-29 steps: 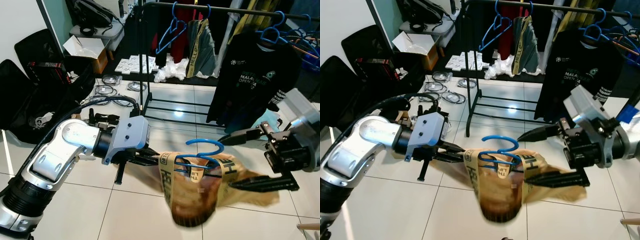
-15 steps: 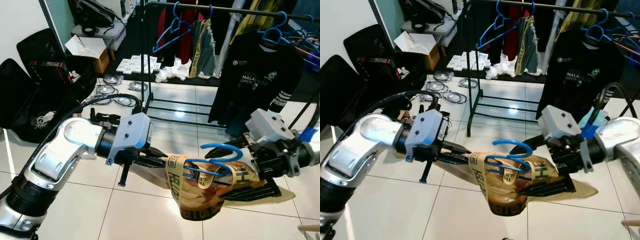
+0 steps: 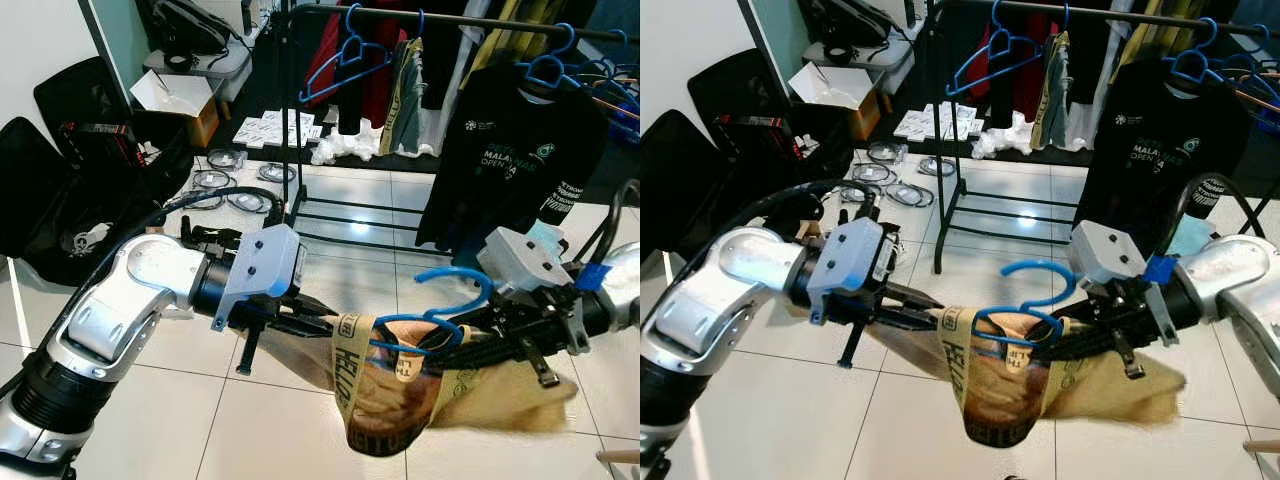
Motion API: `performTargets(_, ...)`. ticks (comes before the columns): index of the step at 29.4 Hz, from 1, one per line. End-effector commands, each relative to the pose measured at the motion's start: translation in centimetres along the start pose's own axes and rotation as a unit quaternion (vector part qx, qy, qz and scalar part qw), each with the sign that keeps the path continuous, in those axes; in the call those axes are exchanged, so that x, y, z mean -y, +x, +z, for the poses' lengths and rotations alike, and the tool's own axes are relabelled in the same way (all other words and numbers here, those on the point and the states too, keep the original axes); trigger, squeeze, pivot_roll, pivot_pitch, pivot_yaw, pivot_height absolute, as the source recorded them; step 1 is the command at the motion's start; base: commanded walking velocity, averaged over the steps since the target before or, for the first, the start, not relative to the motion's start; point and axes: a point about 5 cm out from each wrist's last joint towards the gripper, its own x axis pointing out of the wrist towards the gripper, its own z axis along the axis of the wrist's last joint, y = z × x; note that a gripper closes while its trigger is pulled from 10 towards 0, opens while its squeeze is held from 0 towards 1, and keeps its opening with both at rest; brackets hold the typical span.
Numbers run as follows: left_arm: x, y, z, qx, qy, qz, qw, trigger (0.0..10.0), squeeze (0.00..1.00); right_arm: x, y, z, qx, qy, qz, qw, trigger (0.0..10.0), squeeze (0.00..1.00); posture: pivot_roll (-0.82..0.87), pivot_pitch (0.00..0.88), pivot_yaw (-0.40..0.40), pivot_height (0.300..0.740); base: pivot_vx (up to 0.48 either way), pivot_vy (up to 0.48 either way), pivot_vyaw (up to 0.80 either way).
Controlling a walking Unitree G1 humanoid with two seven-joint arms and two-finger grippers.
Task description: Hang hanger
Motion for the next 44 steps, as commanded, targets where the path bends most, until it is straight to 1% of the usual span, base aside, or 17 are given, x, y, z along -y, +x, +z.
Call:
performTargets(1, 0.0, 0.1, 1.0, 0.012, 0.019, -0.01, 1.0, 10.0, 0.0, -0.1, 0.5, -0.1, -0.005, -0.005, 0.011, 1.0, 0.0, 0.0, -0.06, 0.113, 0.011, 0.74, 0.0, 0.0, 0.0)
performTargets(6, 0.2, 0.5, 1.1, 0.019, 0.008, -0.017, 1.0, 10.0, 0.0, 0.1, 0.7, -0.2, -0.011, -0.007, 0.007, 1.0, 0.0, 0.0, -0.06, 0.11, 0.01, 0.74, 0.0, 0.0, 0.0)
performTargets(7, 0.2, 0.6, 1.2, 0.024, -0.006, -0.018, 1.0, 10.0, 0.94, 0.1, 0.7, -0.3, -0.012, -0.007, 0.005, 1.0, 0.0, 0.0, -0.06, 0.11, 0.009, 0.74, 0.0, 0.0, 0.0)
performTargets(9, 0.2, 0.7, 1.2, 0.028, -0.017, -0.019, 0.999, 10.0, 1.0, 0.2, 0.8, -0.3, -0.012, -0.007, 0.004, 1.0, 0.0, 0.0, -0.06, 0.111, 0.01, 0.74, 0.0, 0.0, 0.0)
performTargets(18, -0.9, 0.5, 0.1, 0.004, -0.032, 0.024, 0.999, 10.0, 1.0, 0.2, 0.9, -0.5, -0.008, -0.004, -0.003, 1.0, 0.0, 0.0, -0.06, 0.117, 0.011, 0.74, 0.0, 0.0, 0.0)
performTargets(21, -2.4, -0.8, -1.0, -0.015, -0.044, 0.091, 0.995, 10.0, 1.0, 0.6, 0.9, -1.4, 0.0, 0.016, -0.032, 0.999, 0.0, 0.0, -0.06, 0.119, 0.011, 0.74, 0.0, 0.0, 0.0)
performTargets(23, -2.7, -1.1, -1.3, -0.02, -0.048, 0.104, 0.993, 10.0, 1.0, 0.7, 0.9, -1.5, 0.002, 0.02, -0.038, 0.999, 0.0, 0.0, -0.06, 0.119, 0.011, 0.74, 0.0, 0.0, 0.0)
performTargets(28, -3.0, -3.8, -3.0, -0.031, -0.084, 0.176, 0.98, 10.0, 1.0, 1.9, 0.3, -5.3, -0.01, 0.087, -0.134, 0.987, 0.0, 0.0, -0.06, 0.126, 0.011, 0.74, 0.0, 0.0, 0.0)
performTargets(32, -3.3, -7.3, -5.1, -0.047, -0.113, 0.298, 0.947, 10.0, 1.0, 2.1, -0.2, -7.8, 0.0, 0.142, -0.217, 0.966, 0.0, 0.0, -0.06, 0.133, 0.013, 0.74, 0.0, 0.0, 0.0)
performTargets(35, -3.2, -7.7, -5.4, -0.043, -0.122, 0.314, 0.941, 10.0, 1.0, 2.2, -0.2, -8.2, 0.002, 0.147, -0.232, 0.962, 0.0, 0.0, -0.06, 0.135, 0.013, 0.74, 0.0, 0.0, 0.0)
performTargets(36, -2.9, -7.8, -5.8, -0.037, -0.131, 0.326, 0.935, 10.0, 0.0, 2.4, -0.1, -8.6, 0.008, 0.152, -0.253, 0.955, 0.0, 0.0, -0.06, 0.137, 0.014, 0.74, 0.0, 0.0, 0.0)
performTargets(38, -2.7, -7.9, -6.5, -0.03, -0.148, 0.353, 0.923, 10.0, 0.0, 2.8, 0.0, -9.2, 0.011, 0.161, -0.289, 0.944, 0.0, 0.0, -0.06, 0.14, 0.012, 0.74, 0.0, 0.0, 0.0)
performTargets(39, -2.7, -7.9, -6.5, -0.03, -0.148, 0.353, 0.923, 10.0, 0.0, 2.8, 0.0, -9.2, 0.011, 0.161, -0.289, 0.944, 0.0, 0.0, -0.06, 0.14, 0.012, 0.74, 0.0, 0.0, 0.0)
performTargets(40, -2.5, -8.0, -7.6, -0.026, -0.173, 0.398, 0.901, 10.0, 0.0, 3.3, 0.1, -9.9, 0.016, 0.17, -0.34, 0.925, 0.0, 0.0, -0.06, 0.143, 0.011, 0.74, 0.0, 0.0, 0.0)
performTargets(41, -2.5, -8.0, -7.6, -0.026, -0.173, 0.398, 0.901, 10.0, 0.0, 3.3, 0.1, -9.9, 0.016, 0.17, -0.34, 0.925, 0.0, 0.0, -0.06, 0.143, 0.011, 0.74, 0.0, 0.0, 0.0)
performTargets(42, -2.1, -8.0, -9.0, -0.013, -0.201, 0.445, 0.872, 10.0, 0.0, 3.9, 0.3, -10.6, 0.029, 0.181, -0.396, 0.9, 0.0, 0.0, -0.06, 0.147, 0.012, 0.74, 0.0, 0.0, 0.0)
performTargets(44, -2.1, -8.0, -9.0, -0.013, -0.201, 0.445, 0.872, 10.0, 0.0, 3.9, 0.3, -10.6, 0.029, 0.181, -0.396, 0.9, 0.0, 0.0, -0.06, 0.147, 0.012, 0.74, 0.0, 0.0, 0.0)
